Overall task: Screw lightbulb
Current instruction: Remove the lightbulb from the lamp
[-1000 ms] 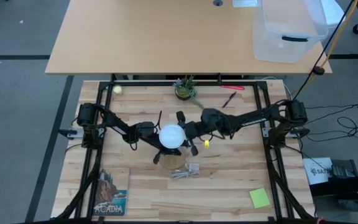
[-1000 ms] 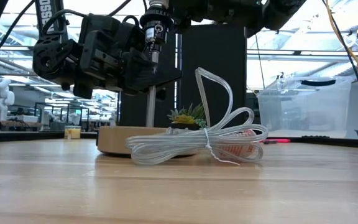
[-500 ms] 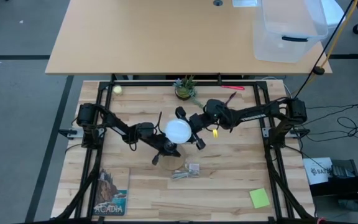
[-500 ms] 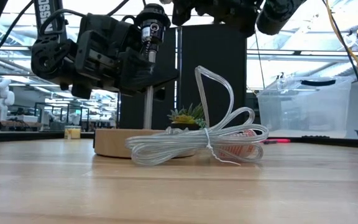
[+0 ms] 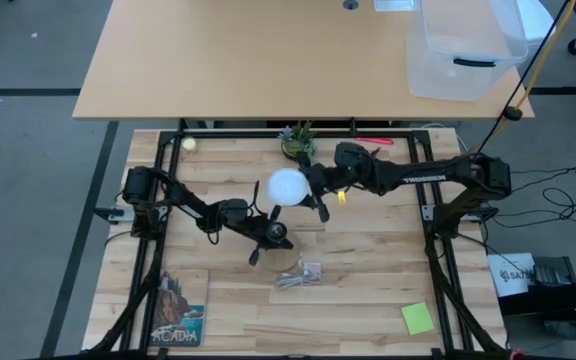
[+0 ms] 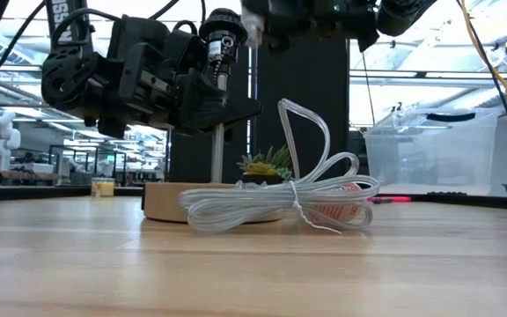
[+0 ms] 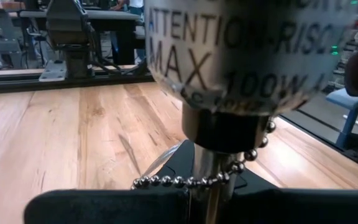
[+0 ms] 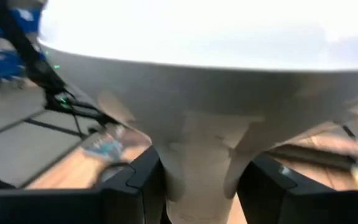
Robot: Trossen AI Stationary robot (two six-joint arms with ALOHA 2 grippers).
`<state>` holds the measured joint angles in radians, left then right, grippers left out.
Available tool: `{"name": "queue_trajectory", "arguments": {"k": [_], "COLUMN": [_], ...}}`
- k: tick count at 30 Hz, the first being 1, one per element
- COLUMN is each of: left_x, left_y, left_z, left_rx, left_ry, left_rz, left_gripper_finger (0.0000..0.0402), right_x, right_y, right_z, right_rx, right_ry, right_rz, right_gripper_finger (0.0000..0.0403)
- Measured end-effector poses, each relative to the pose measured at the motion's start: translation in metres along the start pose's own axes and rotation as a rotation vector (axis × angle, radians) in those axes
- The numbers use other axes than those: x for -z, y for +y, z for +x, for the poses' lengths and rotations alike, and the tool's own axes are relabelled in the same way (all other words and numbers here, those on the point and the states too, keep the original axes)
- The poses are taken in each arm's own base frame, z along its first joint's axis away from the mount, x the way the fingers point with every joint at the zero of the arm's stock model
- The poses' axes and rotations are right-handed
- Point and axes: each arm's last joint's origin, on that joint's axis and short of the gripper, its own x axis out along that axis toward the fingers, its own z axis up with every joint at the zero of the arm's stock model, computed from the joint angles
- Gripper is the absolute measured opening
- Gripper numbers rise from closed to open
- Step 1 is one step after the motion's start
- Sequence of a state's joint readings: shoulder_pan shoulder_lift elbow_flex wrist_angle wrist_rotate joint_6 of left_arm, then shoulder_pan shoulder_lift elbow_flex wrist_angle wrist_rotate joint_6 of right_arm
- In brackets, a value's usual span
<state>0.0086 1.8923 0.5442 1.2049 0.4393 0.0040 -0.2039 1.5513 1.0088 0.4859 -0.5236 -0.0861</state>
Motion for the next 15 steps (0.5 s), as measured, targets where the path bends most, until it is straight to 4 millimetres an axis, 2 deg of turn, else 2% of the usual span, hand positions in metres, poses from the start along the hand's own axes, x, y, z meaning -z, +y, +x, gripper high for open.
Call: {"name": "queue_trajectory", "arguments": {"k": [4, 11, 15], "left_x": [-0.001, -0.004, -0.005], "left_y": [0.0, 0.001, 0.001], "left_z": [0.0, -0.001, -0.001], "left_rx": [-0.011, -0.015, -0.017], "left_ry": [-0.016, -0.044, -0.063], "left_rz": [0.001, -0.014, -0.035], "left_gripper_finger": [0.0022, 0.0024, 0.0037], "right_x": [0.007, 0.03, 0.039], "right_y": [-0.006, -0.011, -0.014], "right_z": [-0.006, -0.014, -0.021], "right_rx": [0.029, 0.127, 0.149], "right_ry": [0.081, 0.305, 0.396], "right_rz": [0.053, 0.158, 0.219], "right_gripper_finger": [0.0153, 0.0152, 0.0153]}}
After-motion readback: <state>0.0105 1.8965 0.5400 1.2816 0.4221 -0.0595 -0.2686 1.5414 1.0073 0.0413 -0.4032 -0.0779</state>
